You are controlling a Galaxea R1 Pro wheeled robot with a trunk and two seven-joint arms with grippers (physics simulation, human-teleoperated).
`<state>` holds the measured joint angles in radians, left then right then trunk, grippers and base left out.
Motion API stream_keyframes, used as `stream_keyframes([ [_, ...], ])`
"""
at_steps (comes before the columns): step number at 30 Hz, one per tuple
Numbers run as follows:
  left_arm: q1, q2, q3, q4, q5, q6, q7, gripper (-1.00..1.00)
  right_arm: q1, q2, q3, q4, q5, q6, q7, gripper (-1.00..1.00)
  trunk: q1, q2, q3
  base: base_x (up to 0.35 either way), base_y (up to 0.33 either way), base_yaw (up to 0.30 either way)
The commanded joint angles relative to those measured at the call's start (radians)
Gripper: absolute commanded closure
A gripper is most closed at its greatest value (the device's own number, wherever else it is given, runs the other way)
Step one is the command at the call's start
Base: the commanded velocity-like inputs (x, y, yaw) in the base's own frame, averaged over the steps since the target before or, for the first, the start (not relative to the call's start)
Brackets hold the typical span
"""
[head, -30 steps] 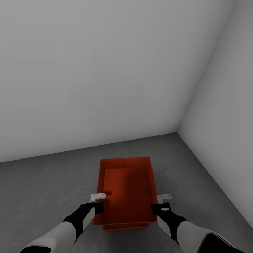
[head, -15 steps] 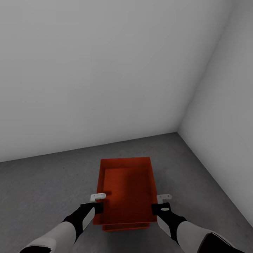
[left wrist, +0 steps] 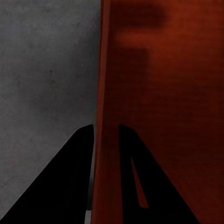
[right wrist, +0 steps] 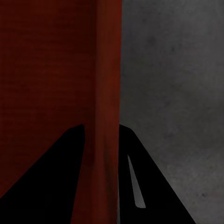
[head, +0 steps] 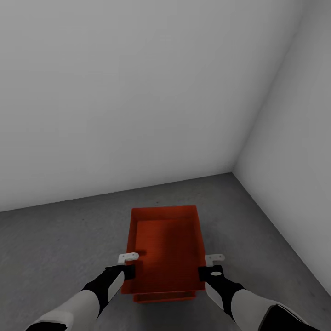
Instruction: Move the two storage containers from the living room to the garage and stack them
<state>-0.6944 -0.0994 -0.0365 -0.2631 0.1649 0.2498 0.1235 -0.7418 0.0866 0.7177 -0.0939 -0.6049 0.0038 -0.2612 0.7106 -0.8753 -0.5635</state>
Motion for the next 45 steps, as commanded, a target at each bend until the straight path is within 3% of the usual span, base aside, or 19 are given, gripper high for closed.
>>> stream_keyframes([
  [1,0.000,0.001,0.030,-0.004,-0.018,0.008,0.012,1.00,-0.001,-0.007,-0.035,0.022,-0.001,-0.001,-0.013,1.00,0.000,-0.001,-0.001,0.006,0.000,0.000],
  [24,0.000,0.003,0.030,-0.005,-0.018,0.008,0.012,1.00,-0.001,-0.007,-0.035,0.022,-0.001,-0.001,-0.013,1.00,0.000,-0.001,-0.001,-0.066,0.000,0.000],
  [45,0.000,0.003,0.030,-0.004,-0.018,0.006,0.013,1.00,-0.001,-0.007,-0.035,0.022,-0.001,-0.001,-0.013,1.00,0.000,-0.001,-0.001,0.051,0.000,0.000],
])
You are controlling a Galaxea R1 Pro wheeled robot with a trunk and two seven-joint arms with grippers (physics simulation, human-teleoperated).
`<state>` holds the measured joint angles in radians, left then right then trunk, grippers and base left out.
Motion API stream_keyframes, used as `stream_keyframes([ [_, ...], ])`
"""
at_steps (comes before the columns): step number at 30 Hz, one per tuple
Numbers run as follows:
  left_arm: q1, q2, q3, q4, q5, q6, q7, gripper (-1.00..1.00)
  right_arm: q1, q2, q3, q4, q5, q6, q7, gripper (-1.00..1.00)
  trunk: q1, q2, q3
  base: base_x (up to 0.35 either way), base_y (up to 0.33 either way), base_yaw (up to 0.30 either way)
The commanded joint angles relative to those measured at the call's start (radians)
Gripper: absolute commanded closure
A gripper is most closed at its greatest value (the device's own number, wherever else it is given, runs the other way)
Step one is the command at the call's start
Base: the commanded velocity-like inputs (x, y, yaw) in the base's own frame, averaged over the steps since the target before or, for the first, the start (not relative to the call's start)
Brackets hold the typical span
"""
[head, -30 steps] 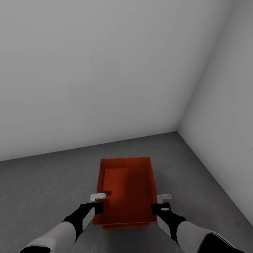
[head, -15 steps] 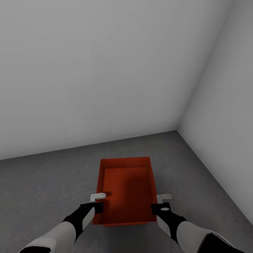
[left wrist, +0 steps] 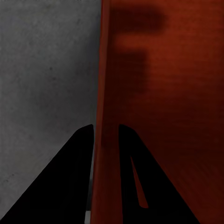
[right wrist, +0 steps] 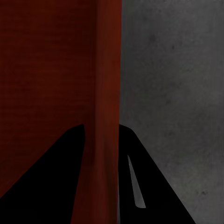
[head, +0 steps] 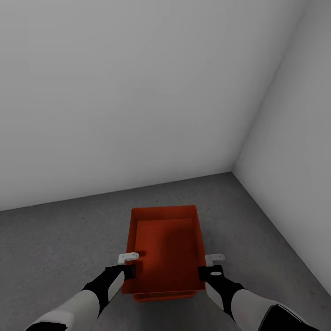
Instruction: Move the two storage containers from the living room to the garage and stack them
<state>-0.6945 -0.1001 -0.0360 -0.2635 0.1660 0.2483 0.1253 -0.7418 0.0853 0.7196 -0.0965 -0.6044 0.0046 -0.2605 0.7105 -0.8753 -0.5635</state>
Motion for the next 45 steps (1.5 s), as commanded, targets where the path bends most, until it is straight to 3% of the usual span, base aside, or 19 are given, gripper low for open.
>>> stream_keyframes([
  [1,0.000,0.003,0.030,-0.004,-0.019,0.008,0.011,1.00,-0.001,-0.006,-0.037,0.024,-0.002,-0.002,-0.014,1.00,0.000,-0.001,-0.001,0.026,0.000,0.000],
  [43,0.000,0.003,0.028,-0.005,-0.020,0.008,0.011,1.00,-0.001,-0.006,-0.037,0.024,-0.002,-0.002,-0.014,1.00,0.000,-0.001,-0.001,-0.002,0.000,0.000],
  [45,0.000,0.003,0.028,-0.005,-0.020,0.008,0.011,1.00,-0.001,-0.006,-0.037,0.024,-0.002,-0.002,-0.014,1.00,0.008,-0.015,-0.007,0.000,0.000,0.000],
])
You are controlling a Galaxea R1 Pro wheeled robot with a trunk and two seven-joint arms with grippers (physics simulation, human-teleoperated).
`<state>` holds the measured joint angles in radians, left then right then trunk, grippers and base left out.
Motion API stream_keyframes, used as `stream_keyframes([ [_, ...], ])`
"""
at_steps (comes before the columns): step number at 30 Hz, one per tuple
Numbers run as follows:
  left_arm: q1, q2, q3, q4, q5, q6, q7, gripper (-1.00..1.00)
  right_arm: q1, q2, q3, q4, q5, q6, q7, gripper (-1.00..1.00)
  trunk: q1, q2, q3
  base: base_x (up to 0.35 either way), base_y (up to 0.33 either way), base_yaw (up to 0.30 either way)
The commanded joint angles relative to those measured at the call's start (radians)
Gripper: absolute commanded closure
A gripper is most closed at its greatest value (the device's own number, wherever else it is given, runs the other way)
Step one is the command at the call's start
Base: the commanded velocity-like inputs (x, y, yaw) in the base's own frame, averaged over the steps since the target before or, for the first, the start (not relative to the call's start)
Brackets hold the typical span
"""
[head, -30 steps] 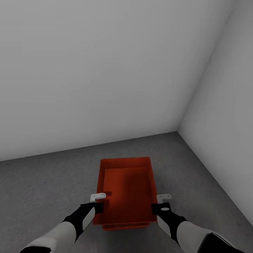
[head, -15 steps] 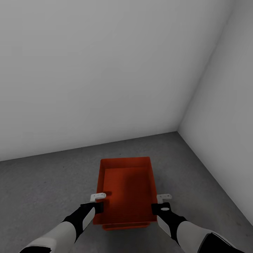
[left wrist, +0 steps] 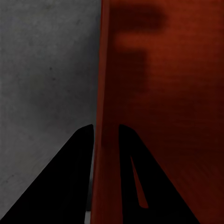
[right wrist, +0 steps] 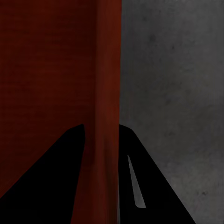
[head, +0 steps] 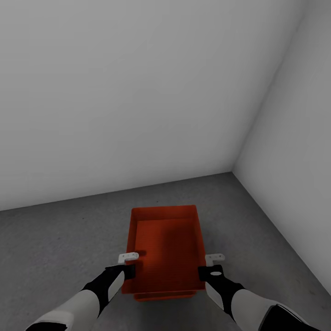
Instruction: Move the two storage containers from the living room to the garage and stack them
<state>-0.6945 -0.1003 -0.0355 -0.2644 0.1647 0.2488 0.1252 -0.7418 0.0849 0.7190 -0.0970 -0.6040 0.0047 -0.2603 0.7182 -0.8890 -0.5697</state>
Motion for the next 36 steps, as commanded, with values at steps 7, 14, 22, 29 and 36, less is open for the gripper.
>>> stream_keyframes([
  [7,0.000,0.003,0.028,-0.004,-0.019,0.009,0.011,1.00,-0.001,-0.005,-0.036,0.025,-0.002,-0.002,-0.014,1.00,0.027,-0.050,-0.023,0.000,0.000,0.000],
  [14,0.000,0.002,0.028,-0.004,-0.019,0.009,0.011,1.00,-0.001,-0.005,-0.036,0.025,-0.002,0.000,-0.014,1.00,0.054,-0.099,-0.045,0.000,0.000,0.000],
  [22,0.000,0.003,0.028,-0.004,-0.019,0.009,0.011,1.00,-0.001,-0.005,-0.036,0.025,-0.002,0.004,-0.014,1.00,0.084,-0.155,-0.070,0.000,0.000,0.000],
  [29,0.000,0.004,0.028,-0.004,-0.019,0.009,0.011,1.00,-0.001,-0.005,-0.036,0.025,-0.002,0.005,-0.014,1.00,0.092,-0.169,-0.076,0.000,0.000,0.000],
  [36,0.000,0.002,0.029,-0.004,-0.019,0.009,0.011,1.00,-0.001,-0.006,-0.036,0.025,-0.002,0.005,-0.014,1.00,0.119,-0.218,-0.098,0.000,0.000,0.000],
])
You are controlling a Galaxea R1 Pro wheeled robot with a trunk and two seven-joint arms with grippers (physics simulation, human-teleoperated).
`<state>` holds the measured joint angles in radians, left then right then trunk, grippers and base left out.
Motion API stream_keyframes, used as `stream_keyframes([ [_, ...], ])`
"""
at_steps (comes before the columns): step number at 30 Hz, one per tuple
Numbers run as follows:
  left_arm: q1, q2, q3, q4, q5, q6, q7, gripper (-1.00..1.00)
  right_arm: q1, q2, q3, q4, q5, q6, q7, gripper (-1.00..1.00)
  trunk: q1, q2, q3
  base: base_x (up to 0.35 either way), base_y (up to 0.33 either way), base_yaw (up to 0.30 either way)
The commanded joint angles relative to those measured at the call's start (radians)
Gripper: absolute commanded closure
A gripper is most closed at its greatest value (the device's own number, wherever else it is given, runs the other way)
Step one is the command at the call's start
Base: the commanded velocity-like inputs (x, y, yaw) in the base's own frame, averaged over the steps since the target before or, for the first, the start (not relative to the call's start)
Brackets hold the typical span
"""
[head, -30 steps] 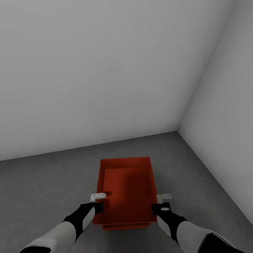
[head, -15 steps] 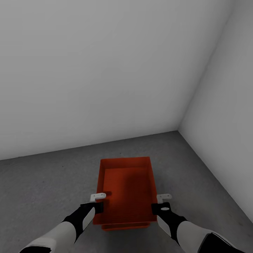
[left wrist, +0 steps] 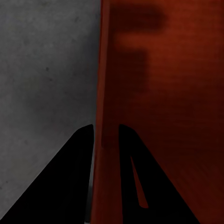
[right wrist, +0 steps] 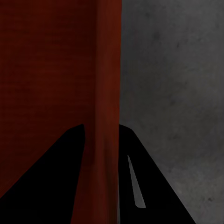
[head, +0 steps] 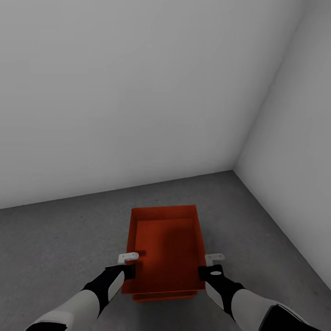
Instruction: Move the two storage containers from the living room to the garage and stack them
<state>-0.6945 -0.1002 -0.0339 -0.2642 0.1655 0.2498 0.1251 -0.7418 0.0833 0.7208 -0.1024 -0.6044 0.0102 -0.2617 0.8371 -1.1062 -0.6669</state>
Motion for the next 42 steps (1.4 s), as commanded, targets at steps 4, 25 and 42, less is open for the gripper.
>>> stream_keyframes([
  [4,0.000,0.002,0.027,-0.004,-0.020,0.008,0.011,1.00,-0.001,-0.004,-0.038,0.030,-0.002,-0.001,-0.013,1.00,0.015,-0.029,-0.013,0.000,0.000,0.000],
  [25,0.000,0.003,0.028,-0.004,-0.020,0.008,0.011,1.00,-0.001,-0.004,-0.038,0.030,-0.002,0.000,-0.013,1.00,0.065,-0.120,-0.054,0.000,0.000,0.000],
  [42,0.000,0.002,0.028,-0.004,-0.020,0.008,0.011,1.00,-0.001,-0.004,-0.038,0.030,-0.002,-0.001,-0.013,1.00,0.111,-0.204,-0.092,0.000,0.000,0.000],
])
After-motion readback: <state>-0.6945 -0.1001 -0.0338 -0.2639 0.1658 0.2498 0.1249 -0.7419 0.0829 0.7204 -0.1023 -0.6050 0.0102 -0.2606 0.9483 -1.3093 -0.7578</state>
